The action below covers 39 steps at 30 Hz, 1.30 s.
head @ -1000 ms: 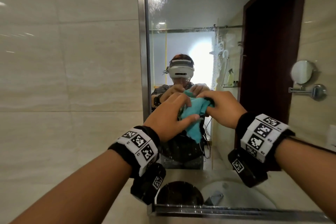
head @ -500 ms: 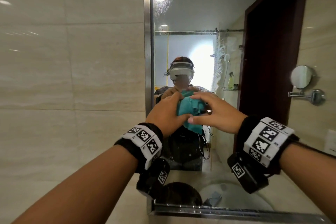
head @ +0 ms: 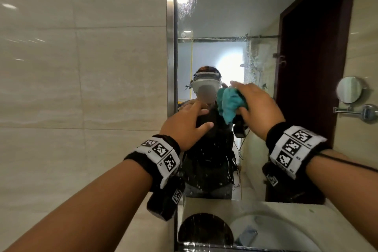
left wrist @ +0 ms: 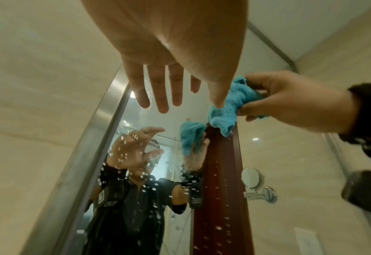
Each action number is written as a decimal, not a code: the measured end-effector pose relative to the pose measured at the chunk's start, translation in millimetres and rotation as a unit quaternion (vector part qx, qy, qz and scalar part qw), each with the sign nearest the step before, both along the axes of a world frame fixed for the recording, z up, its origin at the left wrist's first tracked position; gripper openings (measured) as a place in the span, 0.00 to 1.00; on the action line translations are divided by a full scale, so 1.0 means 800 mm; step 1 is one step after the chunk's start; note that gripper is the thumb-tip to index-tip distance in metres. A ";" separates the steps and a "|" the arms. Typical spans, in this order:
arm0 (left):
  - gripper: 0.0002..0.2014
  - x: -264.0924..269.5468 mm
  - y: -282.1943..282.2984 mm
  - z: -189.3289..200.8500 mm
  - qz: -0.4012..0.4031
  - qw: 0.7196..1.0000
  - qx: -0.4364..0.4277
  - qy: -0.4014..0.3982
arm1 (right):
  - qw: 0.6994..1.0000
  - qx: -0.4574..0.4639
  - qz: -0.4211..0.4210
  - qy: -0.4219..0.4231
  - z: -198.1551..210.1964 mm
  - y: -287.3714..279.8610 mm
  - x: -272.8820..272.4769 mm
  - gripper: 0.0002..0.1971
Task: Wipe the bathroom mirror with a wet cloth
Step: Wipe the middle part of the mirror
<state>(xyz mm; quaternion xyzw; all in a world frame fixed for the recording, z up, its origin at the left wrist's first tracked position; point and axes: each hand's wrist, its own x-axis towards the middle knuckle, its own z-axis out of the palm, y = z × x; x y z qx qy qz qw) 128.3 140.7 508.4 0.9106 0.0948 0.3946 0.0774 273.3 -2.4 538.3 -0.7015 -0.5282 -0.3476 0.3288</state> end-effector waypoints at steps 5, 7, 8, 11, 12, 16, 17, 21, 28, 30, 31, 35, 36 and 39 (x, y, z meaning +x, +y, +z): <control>0.24 0.015 0.011 0.021 0.110 0.990 0.087 -0.025 | 0.987 -0.040 -0.084 -0.127 0.014 0.033 0.012 0.22; 0.25 0.029 0.022 0.023 0.120 0.988 0.096 -0.029 | 0.988 -0.052 -0.075 -0.121 -0.004 0.055 0.019 0.22; 0.25 0.035 0.026 0.024 0.124 0.987 0.099 -0.029 | 0.990 -0.054 -0.063 -0.111 -0.015 0.063 0.021 0.23; 0.30 0.052 0.041 0.024 0.136 0.981 0.137 -0.036 | 0.993 -0.040 -0.023 -0.105 -0.043 0.069 0.025 0.27; 0.34 0.056 0.046 0.024 0.144 0.977 0.157 -0.034 | 0.992 -0.043 -0.015 -0.113 -0.047 0.067 0.029 0.29; 0.53 0.072 0.064 0.021 0.197 0.962 0.189 0.016 | 0.981 -0.082 -0.007 -0.176 -0.030 0.061 0.046 0.32; 0.57 0.074 0.067 0.018 0.208 0.959 0.192 0.024 | 0.981 -0.071 -0.002 -0.181 -0.022 0.060 0.049 0.31; 0.60 0.076 0.071 0.014 0.214 0.958 0.192 0.024 | 0.994 0.055 0.054 -0.082 -0.024 0.067 0.046 0.31; 0.60 0.076 0.069 0.013 0.225 0.956 0.188 0.027 | 0.993 -0.018 0.059 -0.097 -0.050 0.059 0.047 0.28; 0.60 0.077 0.069 0.014 0.227 0.954 0.194 0.027 | 0.995 -0.043 0.047 -0.080 -0.058 0.054 0.044 0.26; 0.61 0.077 0.069 0.015 0.227 0.954 0.196 0.027 | 0.995 -0.052 0.044 -0.070 -0.058 0.053 0.045 0.24; 0.61 0.079 0.072 0.014 0.229 0.952 0.200 0.029 | 0.994 -0.007 0.055 -0.097 -0.029 0.060 0.045 0.23; 0.61 0.079 0.072 0.014 0.230 0.952 0.201 0.030 | 0.994 0.009 0.054 -0.099 -0.026 0.063 0.045 0.23; 0.61 0.079 0.071 0.013 0.231 0.951 0.203 0.036 | 0.992 0.001 0.039 -0.117 -0.056 0.068 0.044 0.24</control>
